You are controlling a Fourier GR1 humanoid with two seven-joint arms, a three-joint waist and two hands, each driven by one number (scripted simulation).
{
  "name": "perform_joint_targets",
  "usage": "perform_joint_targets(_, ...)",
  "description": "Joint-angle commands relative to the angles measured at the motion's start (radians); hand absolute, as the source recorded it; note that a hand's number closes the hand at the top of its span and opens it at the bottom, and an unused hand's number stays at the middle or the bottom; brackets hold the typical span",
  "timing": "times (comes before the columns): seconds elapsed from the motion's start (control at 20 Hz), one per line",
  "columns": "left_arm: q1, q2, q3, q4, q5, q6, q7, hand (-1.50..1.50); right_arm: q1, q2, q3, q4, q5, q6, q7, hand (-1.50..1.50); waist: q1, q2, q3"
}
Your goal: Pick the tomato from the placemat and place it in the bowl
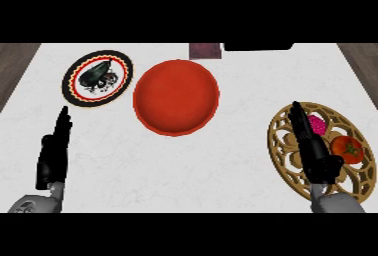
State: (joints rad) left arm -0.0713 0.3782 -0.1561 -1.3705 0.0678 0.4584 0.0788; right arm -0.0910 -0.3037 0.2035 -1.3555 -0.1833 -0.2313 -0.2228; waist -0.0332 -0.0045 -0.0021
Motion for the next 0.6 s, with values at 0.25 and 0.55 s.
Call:
perform_joint_targets(0.25,-0.135,-0.092,-0.066,-0.139,0.058,-0.124,-0.042,0.00,0.058,-0.105,-0.123,0.021,0.127,-0.207,0.081,1.50,0.010,0.002,0.001)
perform_joint_targets(0.55,-0.071,-0.114,-0.096,-0.151,0.087,-0.152,-0.037,0.00,0.096,0.107,-0.302,-0.064,0.165,-0.652,-0.239,-1.50,-0.016,-0.009,0.007)
